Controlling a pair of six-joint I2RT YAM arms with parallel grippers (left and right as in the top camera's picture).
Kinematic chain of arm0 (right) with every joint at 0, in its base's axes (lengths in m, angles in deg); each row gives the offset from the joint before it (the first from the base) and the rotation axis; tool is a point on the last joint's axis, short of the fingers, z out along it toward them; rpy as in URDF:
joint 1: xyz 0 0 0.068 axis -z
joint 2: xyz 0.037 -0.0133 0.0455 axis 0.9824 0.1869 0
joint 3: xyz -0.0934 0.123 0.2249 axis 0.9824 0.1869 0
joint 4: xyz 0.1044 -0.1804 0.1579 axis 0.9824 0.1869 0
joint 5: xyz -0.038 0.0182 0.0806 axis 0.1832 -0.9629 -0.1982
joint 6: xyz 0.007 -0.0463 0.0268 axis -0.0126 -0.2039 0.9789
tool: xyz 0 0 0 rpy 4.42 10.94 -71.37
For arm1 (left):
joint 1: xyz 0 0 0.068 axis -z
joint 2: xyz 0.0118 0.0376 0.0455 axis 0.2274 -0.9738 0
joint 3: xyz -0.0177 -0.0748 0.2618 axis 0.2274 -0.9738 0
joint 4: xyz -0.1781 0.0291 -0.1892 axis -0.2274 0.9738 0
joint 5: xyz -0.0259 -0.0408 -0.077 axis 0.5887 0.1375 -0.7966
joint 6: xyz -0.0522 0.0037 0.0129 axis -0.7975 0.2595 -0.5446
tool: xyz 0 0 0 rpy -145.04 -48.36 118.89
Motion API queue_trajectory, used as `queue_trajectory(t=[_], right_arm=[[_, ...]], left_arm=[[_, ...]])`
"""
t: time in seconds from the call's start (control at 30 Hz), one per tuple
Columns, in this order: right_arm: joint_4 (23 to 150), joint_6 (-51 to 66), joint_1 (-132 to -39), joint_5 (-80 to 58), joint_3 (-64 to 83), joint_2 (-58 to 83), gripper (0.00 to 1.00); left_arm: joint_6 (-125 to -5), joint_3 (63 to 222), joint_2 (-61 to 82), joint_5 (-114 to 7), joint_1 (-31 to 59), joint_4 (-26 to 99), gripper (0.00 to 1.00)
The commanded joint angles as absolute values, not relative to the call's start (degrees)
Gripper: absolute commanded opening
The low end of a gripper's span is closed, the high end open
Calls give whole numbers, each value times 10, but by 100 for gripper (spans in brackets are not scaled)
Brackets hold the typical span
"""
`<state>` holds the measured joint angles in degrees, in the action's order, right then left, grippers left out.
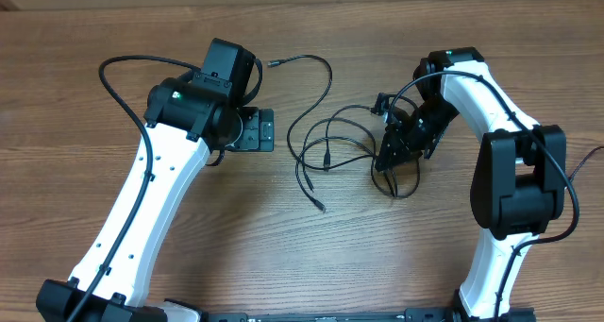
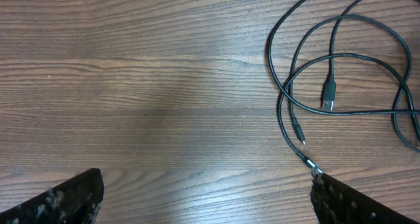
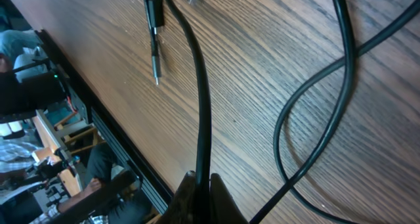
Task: Untangle cables
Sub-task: 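Close the right gripper on one black cable, then lift the held cable and carry it to the upper right corner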
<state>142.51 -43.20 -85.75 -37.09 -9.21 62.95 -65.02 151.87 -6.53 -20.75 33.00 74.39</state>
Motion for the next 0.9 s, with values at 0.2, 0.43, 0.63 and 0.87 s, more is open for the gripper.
queue_trajectory(t=[0.2,0.43,0.63,0.87], right_arm=[[1507,-368,-860,-351,-213,615,4],[1506,-253,-860,-347,-449,582,4],[1505,-210,-860,-401,-669,569,4],[1370,-121,-859,-445,-912,562,4]], left_arm=[[-660,1528,-62,-209,330,743,100],[-660,1528,-62,-209,330,743,100],[-660,1528,-62,-209,330,743,100],[-660,1528,-62,-209,330,743,100]])
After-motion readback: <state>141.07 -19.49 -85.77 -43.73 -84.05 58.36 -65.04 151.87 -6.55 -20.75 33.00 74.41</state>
